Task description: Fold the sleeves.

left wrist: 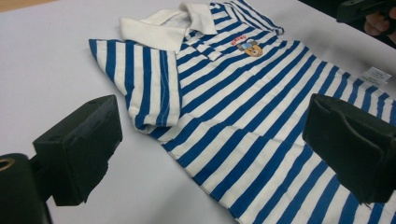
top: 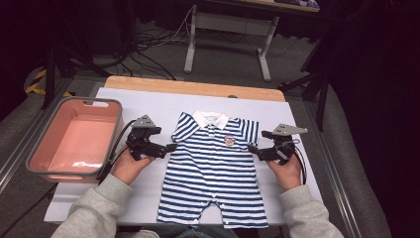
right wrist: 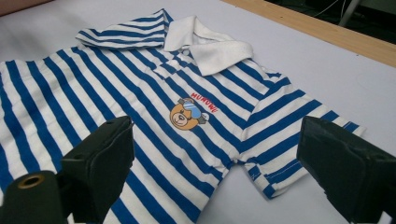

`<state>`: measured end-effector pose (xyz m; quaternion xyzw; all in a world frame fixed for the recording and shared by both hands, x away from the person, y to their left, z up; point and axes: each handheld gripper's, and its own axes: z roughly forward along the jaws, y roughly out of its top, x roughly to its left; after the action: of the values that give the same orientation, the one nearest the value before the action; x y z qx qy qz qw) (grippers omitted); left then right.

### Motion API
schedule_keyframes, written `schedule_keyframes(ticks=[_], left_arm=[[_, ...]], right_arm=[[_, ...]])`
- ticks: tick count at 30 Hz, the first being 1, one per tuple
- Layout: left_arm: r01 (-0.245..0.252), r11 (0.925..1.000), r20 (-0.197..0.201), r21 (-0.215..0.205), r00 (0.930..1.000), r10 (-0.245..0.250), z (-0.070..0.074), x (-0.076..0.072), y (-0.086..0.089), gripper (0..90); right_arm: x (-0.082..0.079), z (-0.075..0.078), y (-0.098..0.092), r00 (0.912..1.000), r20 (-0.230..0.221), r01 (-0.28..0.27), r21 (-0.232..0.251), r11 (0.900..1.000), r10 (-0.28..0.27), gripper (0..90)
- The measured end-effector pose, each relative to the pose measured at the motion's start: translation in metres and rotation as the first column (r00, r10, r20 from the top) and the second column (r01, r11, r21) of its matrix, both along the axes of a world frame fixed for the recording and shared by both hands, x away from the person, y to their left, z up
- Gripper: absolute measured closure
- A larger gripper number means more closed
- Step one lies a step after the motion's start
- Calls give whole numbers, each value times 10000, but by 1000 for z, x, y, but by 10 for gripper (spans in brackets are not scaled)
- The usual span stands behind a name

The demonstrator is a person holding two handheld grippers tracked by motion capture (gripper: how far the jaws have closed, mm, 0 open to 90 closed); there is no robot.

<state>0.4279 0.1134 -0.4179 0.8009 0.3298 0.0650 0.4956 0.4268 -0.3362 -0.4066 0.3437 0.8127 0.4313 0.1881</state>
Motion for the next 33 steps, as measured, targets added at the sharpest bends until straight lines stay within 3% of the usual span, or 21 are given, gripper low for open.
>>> schedule_keyframes(ticks=[9, 10, 13, 20, 31, 33], left_arm=[[153, 9997, 55, 211, 9999, -154, 2, -6, 1, 41], [149, 9996, -28, 233, 9999, -148, 2, -7, 1, 41], [162, 9998, -210, 153, 9997, -159, 2, -8, 3, 41], [45, 9998, -25, 213, 10000, -44, 3, -10, 8, 45], [66, 9988, 299, 487, 9995, -81, 3, -12, 6, 45], [55, 9988, 295, 482, 9995, -69, 3, -12, 7, 45]], right_arm=[[17, 1, 2, 9987, -153, 473, -458, 9978, -481, 164], [23, 2, 4, 9970, -93, 754, -723, 9945, -763, 172], [28, 2, 6, 9961, -88, 871, -688, 9938, -879, 204], [45, 0, 1, 9890, -360, 1412, -641, 9879, -1437, 275], [65, -8, -2, 9775, -550, 1968, -1112, 9741, -2038, 334], [70, -11, -1, 9742, -743, 2013, -1418, 9692, -2132, 373]])
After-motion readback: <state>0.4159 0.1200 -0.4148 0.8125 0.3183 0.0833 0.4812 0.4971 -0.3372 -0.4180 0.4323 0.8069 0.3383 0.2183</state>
